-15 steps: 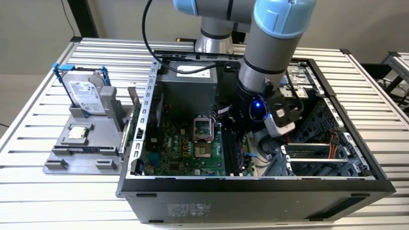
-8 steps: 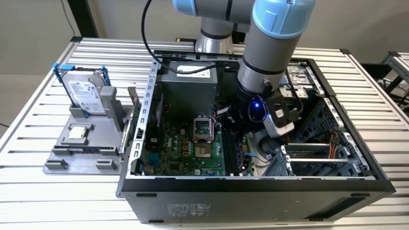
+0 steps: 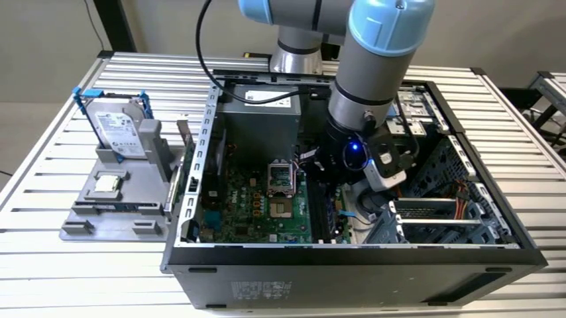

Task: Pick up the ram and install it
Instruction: 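Insert the ram into the slot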

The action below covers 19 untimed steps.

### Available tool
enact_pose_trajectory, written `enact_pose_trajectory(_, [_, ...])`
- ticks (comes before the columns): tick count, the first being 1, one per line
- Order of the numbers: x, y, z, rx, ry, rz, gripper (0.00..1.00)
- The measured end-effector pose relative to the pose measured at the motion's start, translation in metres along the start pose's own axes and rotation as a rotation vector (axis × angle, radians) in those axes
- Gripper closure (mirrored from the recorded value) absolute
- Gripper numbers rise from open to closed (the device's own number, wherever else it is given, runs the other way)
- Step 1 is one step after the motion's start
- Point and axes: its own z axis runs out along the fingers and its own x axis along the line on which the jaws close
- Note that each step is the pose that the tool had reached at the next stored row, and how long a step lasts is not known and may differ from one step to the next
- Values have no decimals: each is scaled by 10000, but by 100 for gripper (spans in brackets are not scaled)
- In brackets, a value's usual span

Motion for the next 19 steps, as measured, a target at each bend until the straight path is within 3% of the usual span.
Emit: enact_pose_trajectory(19, [-8, 4, 13, -2, -9, -326, 100])
